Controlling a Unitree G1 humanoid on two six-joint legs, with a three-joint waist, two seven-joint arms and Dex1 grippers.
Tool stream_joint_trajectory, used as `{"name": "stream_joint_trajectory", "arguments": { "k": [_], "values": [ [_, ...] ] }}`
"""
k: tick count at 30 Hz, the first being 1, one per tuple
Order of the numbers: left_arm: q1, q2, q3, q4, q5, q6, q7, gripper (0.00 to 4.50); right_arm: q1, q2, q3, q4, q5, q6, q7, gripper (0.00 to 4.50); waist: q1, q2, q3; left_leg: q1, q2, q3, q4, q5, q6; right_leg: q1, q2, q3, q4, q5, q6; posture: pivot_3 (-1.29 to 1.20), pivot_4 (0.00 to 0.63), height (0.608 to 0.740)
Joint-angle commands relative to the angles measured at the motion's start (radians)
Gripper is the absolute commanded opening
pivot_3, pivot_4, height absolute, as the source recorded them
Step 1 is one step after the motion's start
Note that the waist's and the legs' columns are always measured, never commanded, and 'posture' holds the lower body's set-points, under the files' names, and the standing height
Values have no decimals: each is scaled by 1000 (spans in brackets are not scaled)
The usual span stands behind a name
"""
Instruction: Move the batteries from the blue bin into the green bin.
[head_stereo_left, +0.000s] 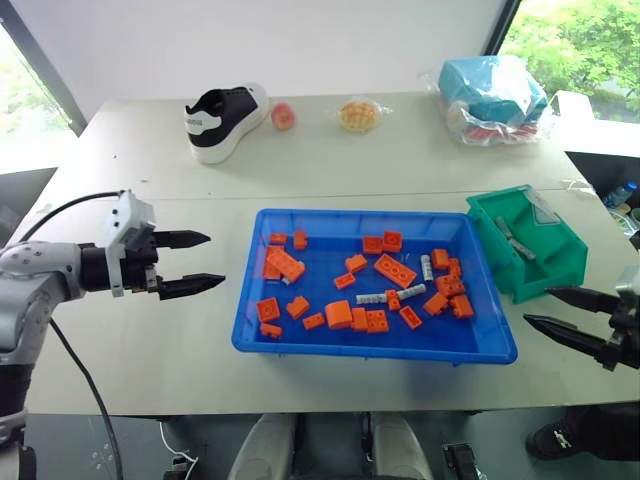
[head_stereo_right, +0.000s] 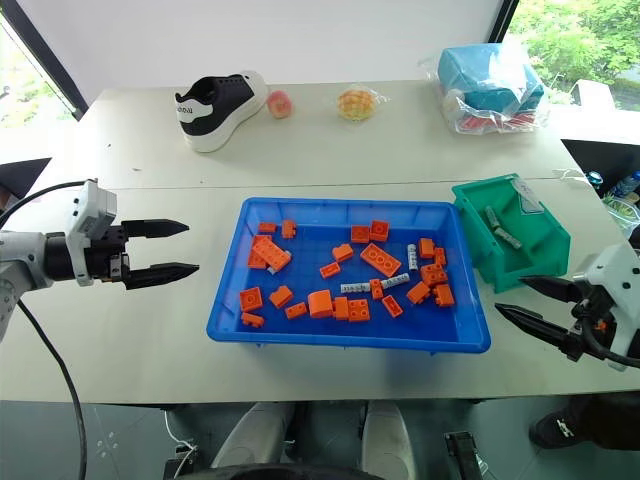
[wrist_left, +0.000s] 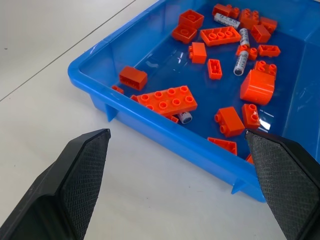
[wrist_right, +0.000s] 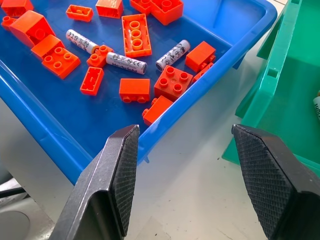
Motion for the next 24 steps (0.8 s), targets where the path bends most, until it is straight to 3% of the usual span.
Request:
{"name": "stream_joint_trajectory", "arguments": {
  "k": [1, 4, 6, 8, 13, 16, 18, 24],
  "values": [
    [4, 6, 25, -33, -19, 2, 4, 4500, -11, -8, -15, -28, -5, 4, 0, 3012, 0, 0, 0, 0, 0, 0, 0, 0, 0, 0, 0, 0, 0, 0, 0, 0, 150, 730],
    [10, 5, 29, -39, -21, 3, 7, 4500, -32, -12, -8, -29, 1, 20, -6, 3012, -1, 0, 0, 1, 0, 1, 0, 0, 0, 1, 0, 1, 0, 0, 0, 0, 150, 730],
    [9, 5, 30, -44, -23, 7, 12, 4500, -76, -21, 14, -30, 24, 54, -32, 3542, -1, 0, 0, 2, 0, 1, 0, 0, 0, 1, 0, 1, 1, 0, 0, 0, 150, 730],
    [16, 10, 38, -52, -28, 10, 13, 4500, -174, -33, 89, -50, 41, 93, -100, 4404, -5, -1, 0, 3, 0, 2, 0, 0, 0, 1, 0, 2, 1, 0, 0, 0, 150, 730],
    [25, 24, 46, -76, -43, 24, 13, 4500, -516, -2, 373, -75, 72, 193, -259, 4463, -25, -3, 2, 7, 1, 3, 1, 0, 0, 2, 0, 3, 6, 0, -1, 0, 150, 730],
    [24, 29, 46, -91, -53, 35, 13, 4500, -751, 90, 592, -59, 74, 297, -347, 4463, -33, -6, 3, 8, 2, 3, 1, 0, 0, 2, 0, 3, 8, 0, -1, 0, 150, 730],
    [31, 36, 53, -105, -64, 43, 9, 4500, -908, 211, 761, -7, 30, 371, -425, 4463, -41, -7, 4, 8, 2, 3, 1, 0, 0, 1, 0, 3, 8, 0, -2, 0, 150, 730],
    [84, 54, 83, -160, -88, 64, 1, 4500, -1110, 464, 1048, 144, -79, 458, -525, 4463, -53, -8, 4, 7, 0, 3, -1, 1, -1, -2, 0, 3, 9, 3, 1, 0, 150, 730]
  ]
}}
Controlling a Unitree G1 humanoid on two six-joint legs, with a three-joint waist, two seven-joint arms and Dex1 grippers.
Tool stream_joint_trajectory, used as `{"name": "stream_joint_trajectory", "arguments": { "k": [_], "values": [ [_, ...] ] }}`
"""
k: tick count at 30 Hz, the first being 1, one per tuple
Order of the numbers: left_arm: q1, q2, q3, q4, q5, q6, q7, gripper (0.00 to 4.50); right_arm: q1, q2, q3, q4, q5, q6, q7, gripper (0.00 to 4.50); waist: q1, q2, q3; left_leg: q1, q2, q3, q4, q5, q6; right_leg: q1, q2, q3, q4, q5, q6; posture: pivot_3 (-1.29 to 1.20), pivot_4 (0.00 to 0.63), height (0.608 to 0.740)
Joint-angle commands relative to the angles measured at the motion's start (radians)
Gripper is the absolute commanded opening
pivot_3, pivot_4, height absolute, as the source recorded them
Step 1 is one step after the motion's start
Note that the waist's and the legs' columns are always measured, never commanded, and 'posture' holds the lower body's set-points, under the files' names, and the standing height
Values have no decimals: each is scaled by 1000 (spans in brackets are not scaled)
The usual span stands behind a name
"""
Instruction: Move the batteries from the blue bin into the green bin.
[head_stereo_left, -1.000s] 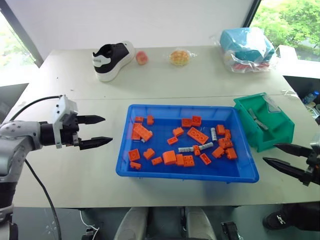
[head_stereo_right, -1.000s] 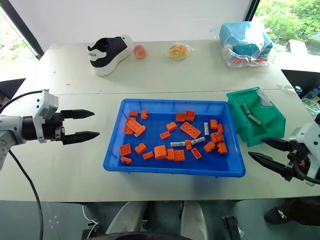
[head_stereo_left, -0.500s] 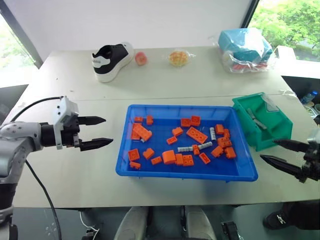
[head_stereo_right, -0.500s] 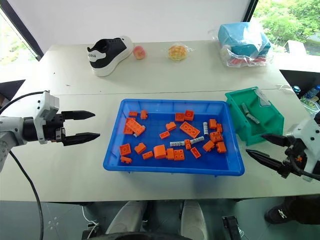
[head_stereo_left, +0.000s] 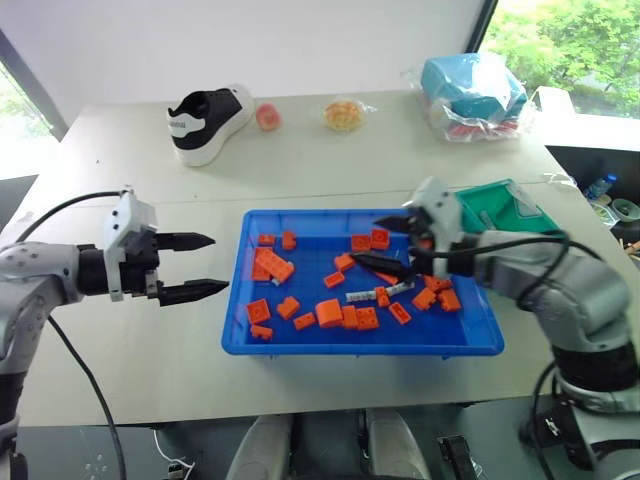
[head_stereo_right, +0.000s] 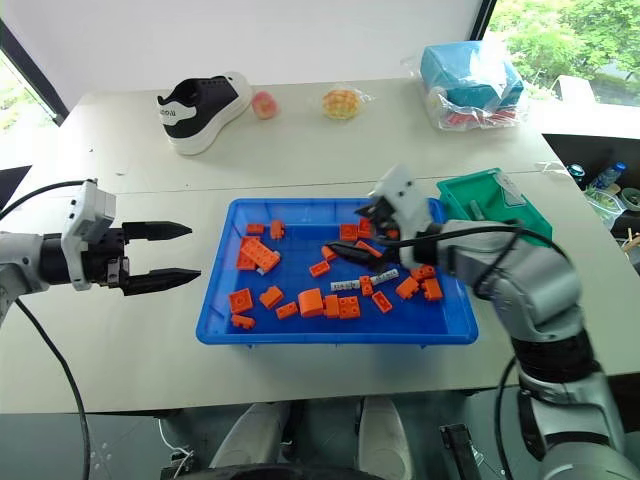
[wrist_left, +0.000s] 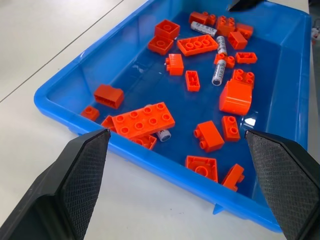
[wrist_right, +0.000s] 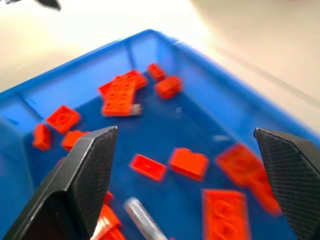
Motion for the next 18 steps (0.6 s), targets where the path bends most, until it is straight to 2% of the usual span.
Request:
{"name": "stream_joint_trajectory", "arguments": {
  "k": [1, 8, 18],
  "values": [
    [26, 23, 47, -59, -31, 8, -13, 4500, -78, 101, 141, 76, -77, 6, -37, 4463, -3, 0, 0, 0, -1, 1, 0, 0, 0, -1, 0, 0, 0, 0, 0, 0, 150, 730],
    [68, 29, 89, -92, -50, 24, 3, 4500, -188, 271, 270, 268, -200, -60, -34, 4463, -3, 0, 0, 0, 0, 0, -1, 1, -2, -3, 3, 0, 3, 1, -1, 0, 150, 730],
    [76, 23, 106, -110, -73, 41, 34, 4500, -221, 367, 356, 411, -328, -167, 29, 4463, -7, 0, 0, 2, 2, -1, -1, 3, -5, -3, 8, 0, 5, 3, -4, 0, 150, 730]
  ]
}}
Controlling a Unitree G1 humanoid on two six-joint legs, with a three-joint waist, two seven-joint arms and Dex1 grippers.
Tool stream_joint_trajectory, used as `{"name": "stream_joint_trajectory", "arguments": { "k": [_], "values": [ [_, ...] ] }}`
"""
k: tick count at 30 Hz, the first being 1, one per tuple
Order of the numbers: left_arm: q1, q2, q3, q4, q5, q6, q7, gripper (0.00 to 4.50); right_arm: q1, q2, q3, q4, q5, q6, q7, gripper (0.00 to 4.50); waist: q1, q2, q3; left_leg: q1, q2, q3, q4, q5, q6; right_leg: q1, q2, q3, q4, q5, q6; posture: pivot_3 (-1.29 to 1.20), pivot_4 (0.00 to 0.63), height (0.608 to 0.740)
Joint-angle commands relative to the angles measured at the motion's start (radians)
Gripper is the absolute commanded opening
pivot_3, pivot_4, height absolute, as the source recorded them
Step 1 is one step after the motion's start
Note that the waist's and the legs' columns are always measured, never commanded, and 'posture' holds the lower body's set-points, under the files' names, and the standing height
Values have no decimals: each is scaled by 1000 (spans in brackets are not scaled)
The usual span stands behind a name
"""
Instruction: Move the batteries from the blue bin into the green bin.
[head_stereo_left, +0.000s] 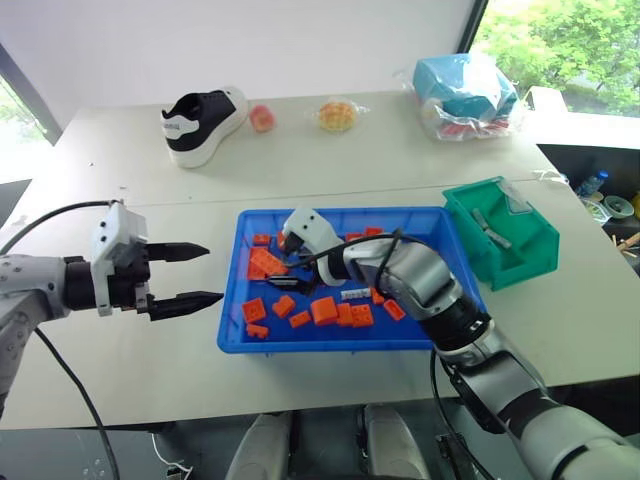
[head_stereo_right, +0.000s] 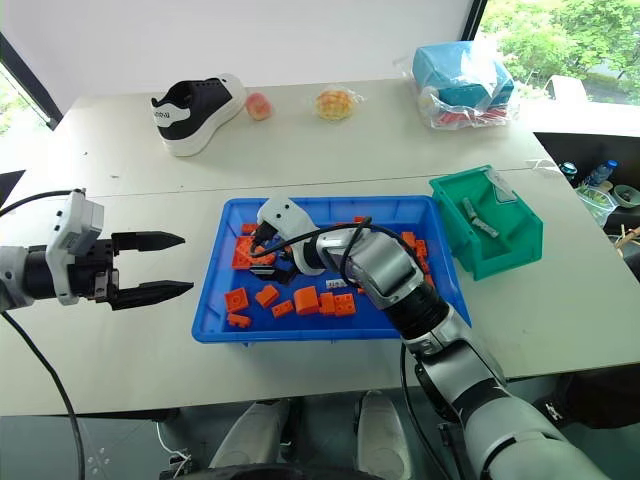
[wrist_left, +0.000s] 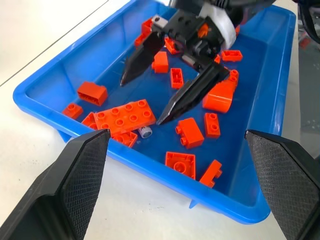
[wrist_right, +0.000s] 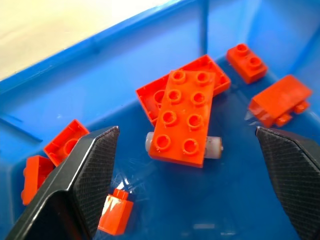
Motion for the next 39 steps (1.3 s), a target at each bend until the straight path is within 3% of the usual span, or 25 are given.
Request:
{"name": "stream_joint_trajectory", "arguments": {
  "k": [1, 4, 5, 7, 10, 24, 29, 34, 39],
  "values": [
    [-5, 10, 34, -24, -26, 7, 8, 4500, -34, 32, 22, 30, -50, -62, 24, 4463, -1, 0, 0, 0, 0, 0, 0, 0, 0, 0, 0, 0, 0, 0, 0, 0, 150, 730],
    [-20, 11, 27, -13, -29, 9, 11, 4500, -38, 53, 29, 89, -101, -119, 25, 4463, -1, 0, 0, 0, 0, 1, 0, 0, 0, -2, 0, 1, 3, 0, 0, 0, 150, 730],
    [-25, 11, 25, -10, -30, 10, 11, 4500, -38, 59, 28, 104, -114, -133, 28, 4228, -1, 0, 0, 0, 0, 1, 0, 0, 0, -3, 0, 1, 4, 0, 0, 0, 150, 730],
    [-33, 11, 22, -7, -33, 12, 13, 4500, -35, 74, 10, 116, -123, -147, 33, 3634, -1, 0, 0, 0, 0, 1, 0, 0, -1, -5, 0, 1, 8, 0, 0, 0, 150, 730],
    [-42, 8, 12, 4, -29, 8, 15, 4500, -32, 92, -31, 104, -108, -134, 44, 2175, -1, 0, 0, 0, 0, 2, 0, 1, -1, -7, -1, 1, 12, 0, 0, 0, 150, 730],
    [-85, -5, -24, 32, -14, -10, 18, 4500, -2, 31, -89, 21, -117, -74, 88, 2166, 0, 0, 0, 0, 0, 2, 0, 1, -1, -8, -1, 1, 12, 0, 0, 0, 150, 730],
    [-93, -7, -35, 27, -17, -11, 22, 4500, 69, -108, -144, -140, -105, -8, 101, 2166, 4, 0, 0, 0, 0, 2, 0, 1, -1, -7, -1, 1, 12, 0, 0, 0, 150, 730],
    [-97, -20, -44, 9, -30, -1, 30, 4500, 113, -280, -336, -343, -50, 108, 103, 2166, 5, 0, 0, -2, -1, 2, 0, 1, -1, -8, -2, 1, 11, 0, 0, 0, 150, 730],
    [-113, -44, -72, 8, -28, -1, 34, 4500, 134, -516, -596, -339, -55, 149, 97, 2166, 9, -1, 0, -2, 0, 3, 0, 1, -1, -8, -3, 1, 11, 0, 0, 0, 150, 730]
  ]
}}
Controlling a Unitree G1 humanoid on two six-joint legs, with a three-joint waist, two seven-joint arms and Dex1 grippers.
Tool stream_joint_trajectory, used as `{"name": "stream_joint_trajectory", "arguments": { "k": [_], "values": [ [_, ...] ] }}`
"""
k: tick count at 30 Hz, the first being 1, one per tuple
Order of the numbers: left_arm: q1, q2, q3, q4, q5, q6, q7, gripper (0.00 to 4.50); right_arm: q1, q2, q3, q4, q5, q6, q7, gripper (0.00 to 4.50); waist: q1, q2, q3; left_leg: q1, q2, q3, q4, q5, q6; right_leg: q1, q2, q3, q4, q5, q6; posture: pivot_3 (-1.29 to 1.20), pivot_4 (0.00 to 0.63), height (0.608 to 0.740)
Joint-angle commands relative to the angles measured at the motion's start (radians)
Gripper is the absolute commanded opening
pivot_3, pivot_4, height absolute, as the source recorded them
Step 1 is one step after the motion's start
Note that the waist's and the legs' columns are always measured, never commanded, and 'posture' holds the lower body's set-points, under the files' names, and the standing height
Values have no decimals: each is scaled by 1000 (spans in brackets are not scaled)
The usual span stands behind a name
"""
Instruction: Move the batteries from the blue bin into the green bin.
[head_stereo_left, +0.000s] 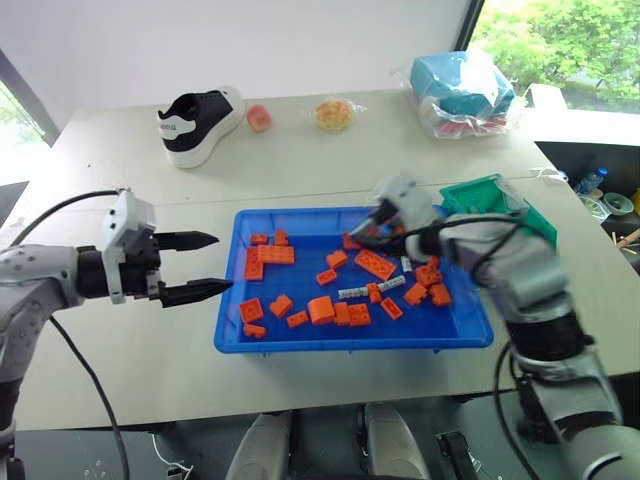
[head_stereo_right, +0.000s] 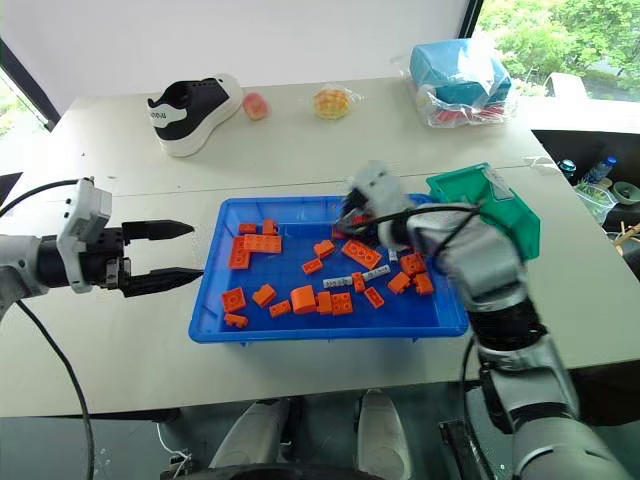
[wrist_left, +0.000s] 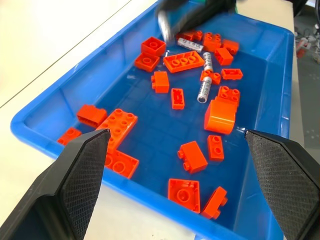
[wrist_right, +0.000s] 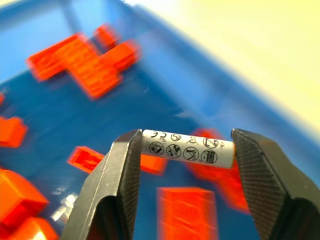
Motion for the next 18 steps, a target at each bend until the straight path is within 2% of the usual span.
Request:
{"name": "stream_joint_trajectory", "arguments": {
  "k": [1, 4, 8, 10, 11, 13, 18],
  "values": [
    [-33, -15, -19, -9, -3, -11, 9, 4500, 25, -143, -171, 4, -4, -1, 6, 2166, 3, 0, 0, 0, 0, 0, 0, 0, 0, 0, 0, 0, -1, 0, 0, 0, 150, 730],
    [-73, -33, -53, 9, 8, -18, 8, 4500, 80, -241, -226, 61, -20, -48, 16, 2166, 6, -1, 0, -1, 0, 1, 1, 0, 0, 1, -1, -1, -1, 0, 0, 0, 150, 730],
    [-125, -47, -88, 36, 16, -24, -4, 4500, 141, -286, -226, 120, -46, -103, 1, 2166, -8, -1, 0, 0, 1, 3, 1, 0, 0, 1, -2, 0, -2, 0, 0, 0, 150, 730],
    [-142, -49, -98, 47, 20, -25, -10, 4500, 153, -281, -227, 135, -47, -117, -9, 3191, -10, -1, 1, 0, 1, 4, 1, 0, 1, 0, -2, 1, -1, 0, 0, 0, 150, 730],
    [-148, -50, -101, 51, 21, -25, -13, 4500, 157, -280, -220, 139, -55, -130, -18, 3527, -8, 0, 1, 0, 1, 4, 0, 0, 1, 0, -2, 1, -1, 0, 0, 0, 150, 730],
    [-154, -51, -104, 56, 23, -27, -18, 4500, 159, -282, -200, 137, -73, -157, -28, 4473, -4, 0, 1, 0, 2, 4, 0, 0, 1, 0, -1, 1, -1, 0, 0, 0, 150, 730],
    [-157, -49, -104, 49, 20, -22, -18, 4500, 86, -258, -195, 99, -29, -182, -6, 4473, -2, -1, 1, -1, 1, 4, 1, 0, 1, 0, -1, 1, -1, 0, 0, 0, 150, 730]
  ]
}}
